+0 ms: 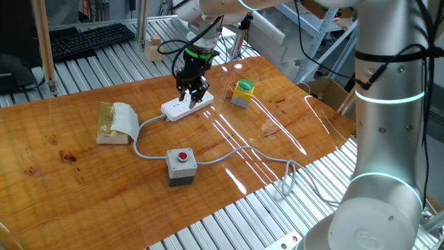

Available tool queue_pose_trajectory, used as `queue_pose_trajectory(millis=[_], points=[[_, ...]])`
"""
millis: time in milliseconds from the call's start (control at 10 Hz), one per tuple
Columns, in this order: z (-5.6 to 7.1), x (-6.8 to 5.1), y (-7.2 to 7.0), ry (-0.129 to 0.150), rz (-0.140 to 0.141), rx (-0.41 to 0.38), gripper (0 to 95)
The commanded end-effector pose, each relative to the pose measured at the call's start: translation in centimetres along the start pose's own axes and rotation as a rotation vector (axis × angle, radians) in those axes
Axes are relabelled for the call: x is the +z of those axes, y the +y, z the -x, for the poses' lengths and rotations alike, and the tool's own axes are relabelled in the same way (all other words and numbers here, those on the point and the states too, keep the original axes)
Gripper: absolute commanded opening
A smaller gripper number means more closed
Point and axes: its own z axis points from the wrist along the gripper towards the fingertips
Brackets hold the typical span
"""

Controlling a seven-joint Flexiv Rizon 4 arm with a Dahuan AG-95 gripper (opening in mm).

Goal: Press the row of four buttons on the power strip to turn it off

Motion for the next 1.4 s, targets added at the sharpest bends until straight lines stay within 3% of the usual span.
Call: queue_pose_trajectory(millis=[100,600,1400], points=[[0.4,0.5,0.5,0.003,0.002,0.014,38.0],[0.9,2.2,1.2,-0.003,0.005,0.033,38.0],[1.0,3.3,1.2,-0.009,0.000,0.051,38.0]])
